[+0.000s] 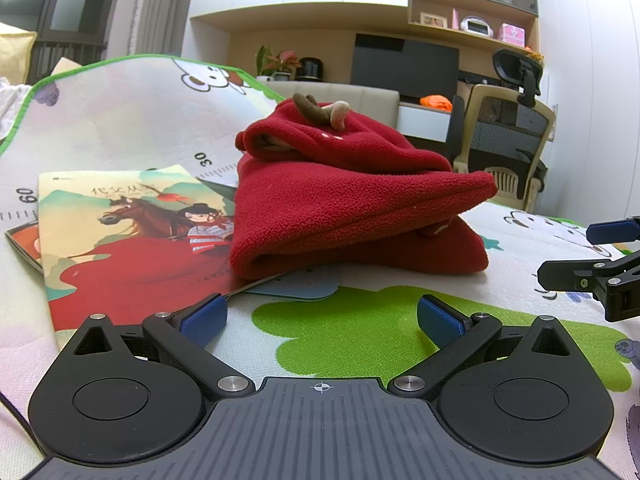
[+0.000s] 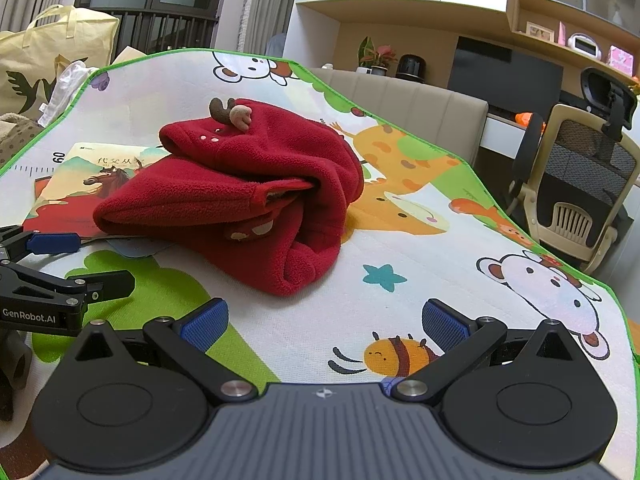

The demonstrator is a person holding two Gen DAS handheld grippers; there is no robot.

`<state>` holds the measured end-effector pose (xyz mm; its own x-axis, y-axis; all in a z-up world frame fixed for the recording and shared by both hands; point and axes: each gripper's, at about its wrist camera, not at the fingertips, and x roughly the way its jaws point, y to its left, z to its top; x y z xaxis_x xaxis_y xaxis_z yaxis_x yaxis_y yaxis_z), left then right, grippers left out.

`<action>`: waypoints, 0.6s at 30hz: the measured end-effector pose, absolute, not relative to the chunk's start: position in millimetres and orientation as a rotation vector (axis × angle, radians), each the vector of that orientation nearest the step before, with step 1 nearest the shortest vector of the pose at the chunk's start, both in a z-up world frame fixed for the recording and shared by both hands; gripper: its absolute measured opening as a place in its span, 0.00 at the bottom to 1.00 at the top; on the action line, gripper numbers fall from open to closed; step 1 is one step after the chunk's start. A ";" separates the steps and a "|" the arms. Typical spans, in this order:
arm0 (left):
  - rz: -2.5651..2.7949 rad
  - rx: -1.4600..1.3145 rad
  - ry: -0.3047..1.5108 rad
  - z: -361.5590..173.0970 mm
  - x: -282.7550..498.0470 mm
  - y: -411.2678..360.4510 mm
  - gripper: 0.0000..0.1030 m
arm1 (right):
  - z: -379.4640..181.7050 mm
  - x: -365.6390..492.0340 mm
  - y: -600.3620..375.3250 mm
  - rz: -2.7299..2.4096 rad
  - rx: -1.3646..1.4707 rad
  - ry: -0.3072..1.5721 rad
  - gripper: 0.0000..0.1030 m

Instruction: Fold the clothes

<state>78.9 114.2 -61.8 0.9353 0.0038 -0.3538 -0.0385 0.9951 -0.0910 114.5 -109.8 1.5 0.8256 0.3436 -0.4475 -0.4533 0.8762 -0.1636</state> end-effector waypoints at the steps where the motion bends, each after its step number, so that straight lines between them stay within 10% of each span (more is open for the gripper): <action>1: 0.022 -0.097 0.361 -61.8 78.9 114.3 1.00 | 1.5 114.6 -109.7 0.429 -0.270 0.422 1.00; 18: 0.016 -0.102 0.382 -62.4 81.0 115.0 1.00 | 1.4 115.0 -108.0 0.428 -0.274 0.427 1.00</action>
